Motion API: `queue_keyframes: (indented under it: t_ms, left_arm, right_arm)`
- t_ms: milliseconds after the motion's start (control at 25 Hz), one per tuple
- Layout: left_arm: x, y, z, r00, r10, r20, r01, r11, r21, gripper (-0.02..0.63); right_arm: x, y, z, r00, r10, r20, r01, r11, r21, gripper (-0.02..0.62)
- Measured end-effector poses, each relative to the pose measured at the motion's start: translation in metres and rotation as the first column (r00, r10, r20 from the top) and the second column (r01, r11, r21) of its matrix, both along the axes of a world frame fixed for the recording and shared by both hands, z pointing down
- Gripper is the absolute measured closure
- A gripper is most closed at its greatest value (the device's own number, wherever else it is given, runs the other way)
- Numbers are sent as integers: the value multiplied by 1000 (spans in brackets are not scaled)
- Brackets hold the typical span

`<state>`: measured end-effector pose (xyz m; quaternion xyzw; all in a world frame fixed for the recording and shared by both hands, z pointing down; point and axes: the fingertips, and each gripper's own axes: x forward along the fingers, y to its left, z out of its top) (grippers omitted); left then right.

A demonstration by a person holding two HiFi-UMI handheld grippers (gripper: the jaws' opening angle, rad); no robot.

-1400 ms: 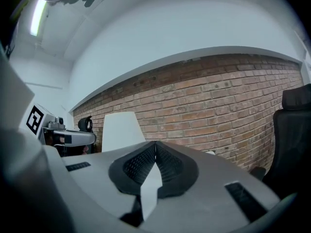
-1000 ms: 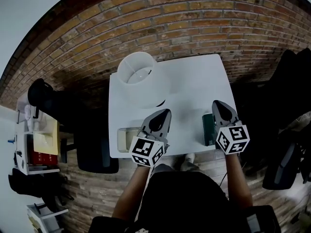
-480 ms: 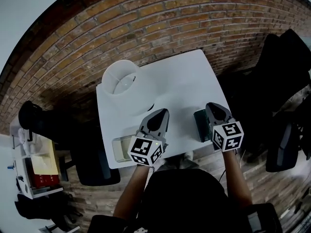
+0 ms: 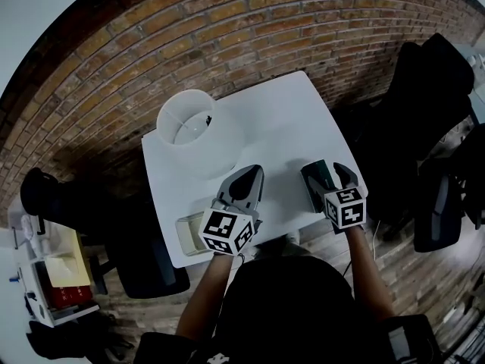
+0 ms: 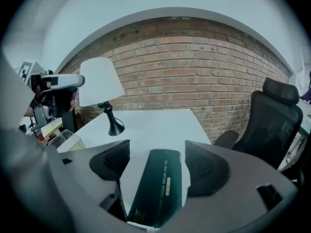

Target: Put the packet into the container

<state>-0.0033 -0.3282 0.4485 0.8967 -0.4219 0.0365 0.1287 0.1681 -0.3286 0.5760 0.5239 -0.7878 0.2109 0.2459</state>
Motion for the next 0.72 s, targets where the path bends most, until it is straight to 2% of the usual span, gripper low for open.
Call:
queue_keyframes:
  t_ms: [240,440,720]
  left_arm:
    - [0,9,5,999,33,8,-33,999,-13,601]
    - [-4,16,6,999,46,7,-46,999,-15,601]
    - [-14,22,8,1000,31,3,-30,999,-23,601]
  right_arm:
    - [8,12,51,996,42,-76,-50,994,-102,105]
    - [8,21,82,992,41,-117,-61,983,-176,61]
    - [5,24,95,990,25,-138,-56,972,-227,58]
